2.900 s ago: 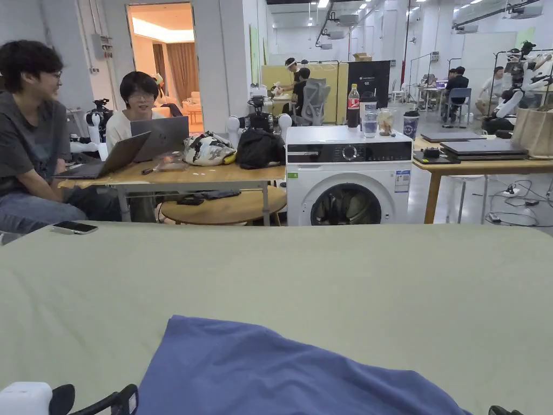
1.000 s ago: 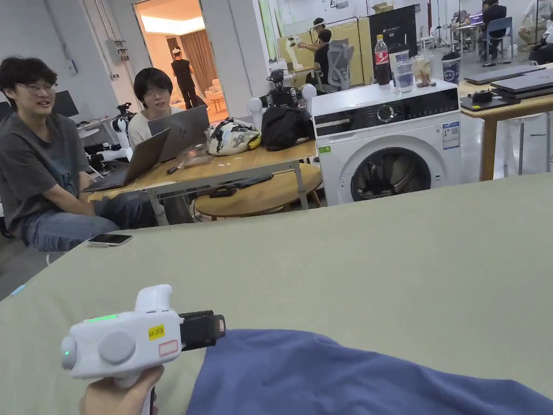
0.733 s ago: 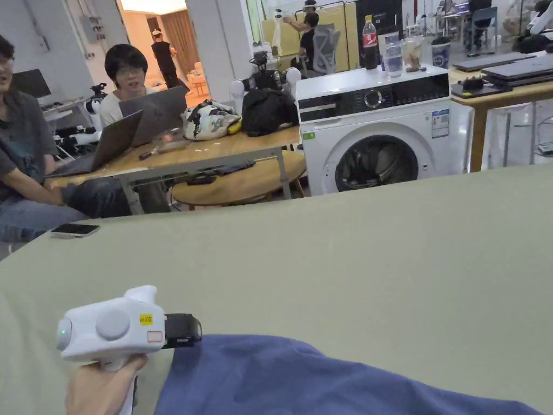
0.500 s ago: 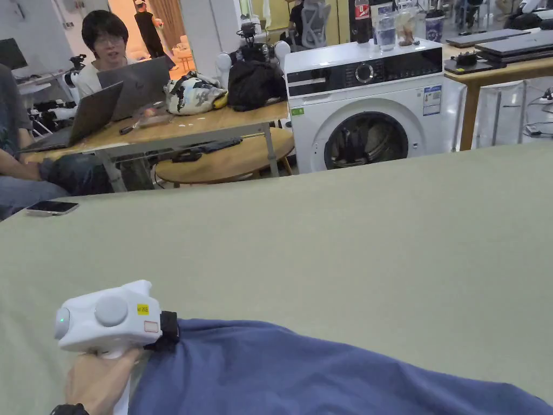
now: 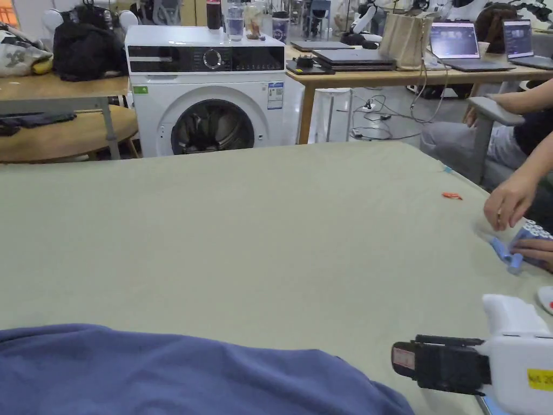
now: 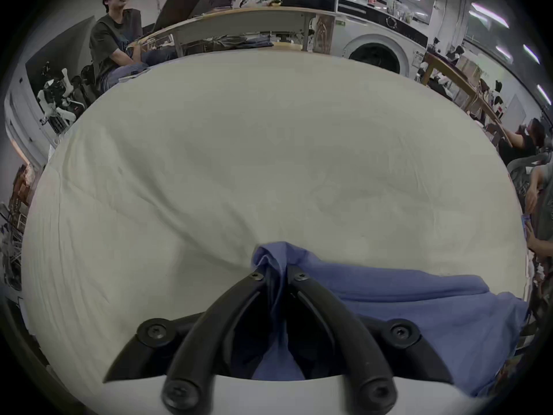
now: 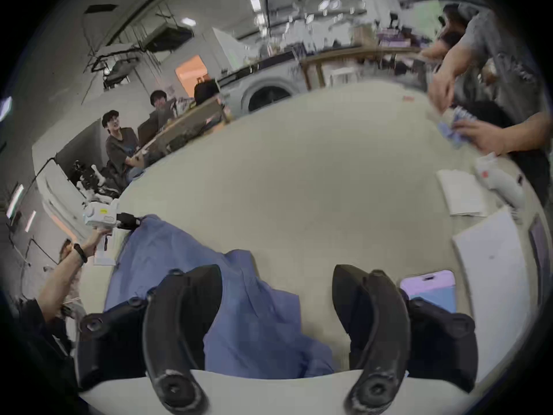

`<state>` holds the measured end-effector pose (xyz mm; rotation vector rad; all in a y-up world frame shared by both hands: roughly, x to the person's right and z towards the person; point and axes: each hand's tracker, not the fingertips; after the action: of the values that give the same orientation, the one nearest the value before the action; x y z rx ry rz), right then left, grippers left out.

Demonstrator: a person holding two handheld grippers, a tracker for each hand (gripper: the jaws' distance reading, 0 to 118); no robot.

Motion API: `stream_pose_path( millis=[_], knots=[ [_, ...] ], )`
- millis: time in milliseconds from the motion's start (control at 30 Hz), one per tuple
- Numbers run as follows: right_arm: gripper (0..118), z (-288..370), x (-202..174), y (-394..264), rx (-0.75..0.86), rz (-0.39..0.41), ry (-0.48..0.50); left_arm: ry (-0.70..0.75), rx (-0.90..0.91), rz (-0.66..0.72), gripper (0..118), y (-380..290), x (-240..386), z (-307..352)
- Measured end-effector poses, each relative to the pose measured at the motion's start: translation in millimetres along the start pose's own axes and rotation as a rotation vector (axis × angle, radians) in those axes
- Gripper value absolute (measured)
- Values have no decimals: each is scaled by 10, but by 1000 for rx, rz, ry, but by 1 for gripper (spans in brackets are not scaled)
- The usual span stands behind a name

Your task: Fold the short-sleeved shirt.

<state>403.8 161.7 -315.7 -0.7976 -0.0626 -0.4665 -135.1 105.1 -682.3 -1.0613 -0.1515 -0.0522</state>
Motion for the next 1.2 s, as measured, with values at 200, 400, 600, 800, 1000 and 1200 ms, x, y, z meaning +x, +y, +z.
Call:
stream_pose_path(
  millis=[200,400,600,800,1000,1200],
  knots=[
    [67,-819,115,184,-221,11,-82,22,-16,-48,4,-50,95,60],
    [57,-699,-196,-33,-239,206,-140,-6,-17,-19,4,32,-52,-16],
    [56,-560,-249,-79,-255,157,-125,15,-13,-37,3,-25,44,27],
    [35,-664,-428,-319,-255,324,-236,9,-27,-24,3,16,37,36],
    [0,-644,-378,-233,-241,392,-206,20,201,-25,0,-274,14,370],
    [0,127,-483,141,40,330,-148,-72,494,2,0,-486,-338,1677]
  ],
)
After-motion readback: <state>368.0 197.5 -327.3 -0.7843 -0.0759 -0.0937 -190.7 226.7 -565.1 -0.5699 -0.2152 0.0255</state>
